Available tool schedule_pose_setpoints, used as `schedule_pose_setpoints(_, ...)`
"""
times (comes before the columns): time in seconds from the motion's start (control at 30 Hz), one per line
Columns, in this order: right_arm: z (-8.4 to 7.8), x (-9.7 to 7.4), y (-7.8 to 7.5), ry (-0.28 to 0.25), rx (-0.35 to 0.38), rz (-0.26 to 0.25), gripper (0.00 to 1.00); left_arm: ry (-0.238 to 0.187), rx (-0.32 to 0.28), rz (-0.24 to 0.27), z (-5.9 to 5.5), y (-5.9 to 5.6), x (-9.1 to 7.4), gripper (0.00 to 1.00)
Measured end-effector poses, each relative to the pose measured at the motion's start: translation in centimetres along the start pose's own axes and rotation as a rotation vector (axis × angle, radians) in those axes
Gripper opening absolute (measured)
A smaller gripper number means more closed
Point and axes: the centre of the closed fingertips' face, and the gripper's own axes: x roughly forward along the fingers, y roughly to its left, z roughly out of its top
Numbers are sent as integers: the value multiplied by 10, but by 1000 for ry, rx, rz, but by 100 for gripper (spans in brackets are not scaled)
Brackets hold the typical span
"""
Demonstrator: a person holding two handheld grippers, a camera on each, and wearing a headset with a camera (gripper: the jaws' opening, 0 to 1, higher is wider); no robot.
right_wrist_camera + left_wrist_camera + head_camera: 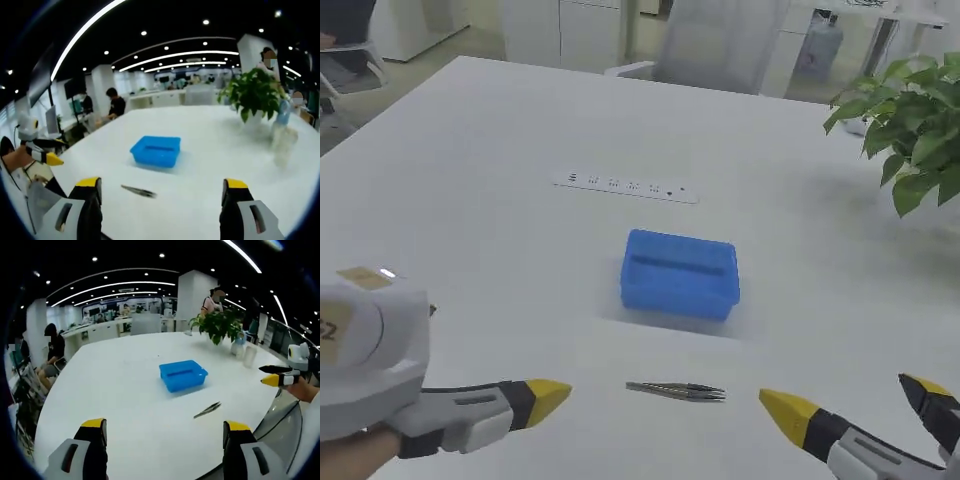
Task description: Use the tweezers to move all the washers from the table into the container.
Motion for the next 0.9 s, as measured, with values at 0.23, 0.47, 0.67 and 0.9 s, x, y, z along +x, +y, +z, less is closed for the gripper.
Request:
schedule_pose_setpoints(0.23,2,-2,3,-9,7,9,99,-13,-7,50,0,3,-7,99)
schedule_pose_setpoints(0.47,3,-3,5,-15,5,13,99,-4,14,73,-1,2,-10,99)
schedule_pose_setpoints(0.67,4,-4,10,-15,-5,17,99,-9,16,86,-1,2,-14,99)
schedule_pose_setpoints(0.9,1,-6,14,-5,-16,19,99,-2,25,95,-8,4,-20,99)
